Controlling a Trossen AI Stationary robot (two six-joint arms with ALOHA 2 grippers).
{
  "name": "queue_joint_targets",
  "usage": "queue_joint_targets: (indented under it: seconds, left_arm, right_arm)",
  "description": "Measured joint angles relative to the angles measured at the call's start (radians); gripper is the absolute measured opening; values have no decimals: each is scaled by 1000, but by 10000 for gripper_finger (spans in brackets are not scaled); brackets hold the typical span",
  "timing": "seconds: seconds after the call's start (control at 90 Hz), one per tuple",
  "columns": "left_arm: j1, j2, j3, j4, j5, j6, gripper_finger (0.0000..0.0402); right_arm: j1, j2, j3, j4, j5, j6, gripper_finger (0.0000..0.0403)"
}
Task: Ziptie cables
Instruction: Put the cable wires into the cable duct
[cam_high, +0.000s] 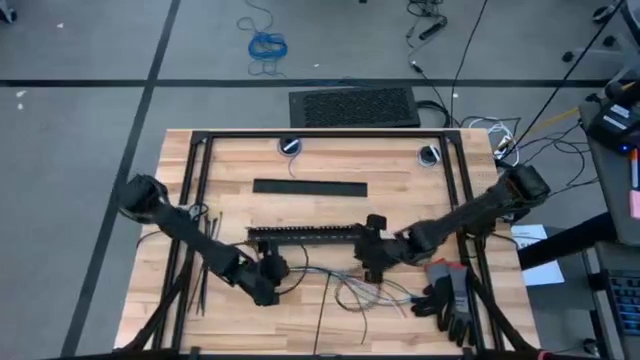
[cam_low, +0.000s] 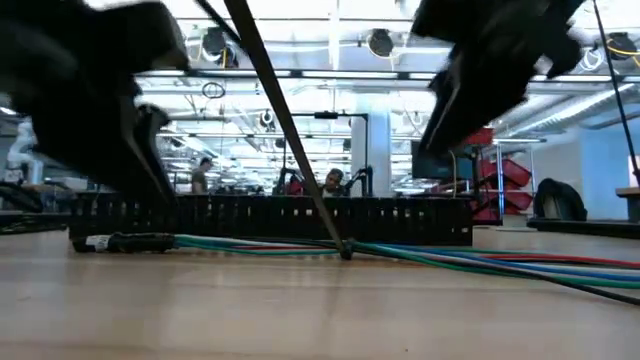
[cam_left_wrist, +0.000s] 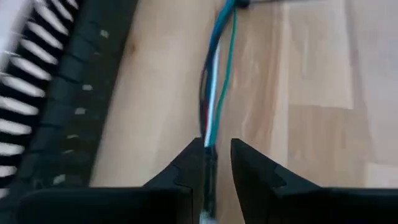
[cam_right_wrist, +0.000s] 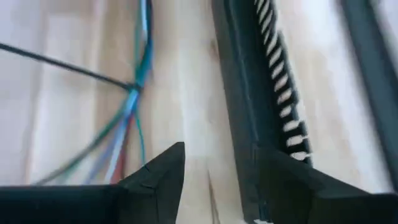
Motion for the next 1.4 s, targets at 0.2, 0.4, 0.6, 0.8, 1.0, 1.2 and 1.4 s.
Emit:
queue_joint_targets:
  seconds: [0.2,0.4,0.6,0.8,1.0,1.2,1.4]
  left_arm:
    - [21,95,6,39,21,-64,80]
    - [20,107,14,31,23,-105,80]
    - [9,22,77,-91,-21,-53,80]
    - [6,-4,97,-211,-36,-34,80]
    - [18,32,68,-215,27,-38,82]
    - [28,58,66,-193,62,-49,118]
    - [32,58,67,-194,74,-97,96]
  right_arm:
    - [98,7,0,62,-1,103,165]
    - [196,8,0,143,5,144,165]
    - [238,8,0,183,26,158,164]
    - [249,8,0,181,40,178,164]
    - [249,8,0,186,40,179,164]
    - [249,8,0,191,40,179,164]
    - [243,8,0,191,36,252,163]
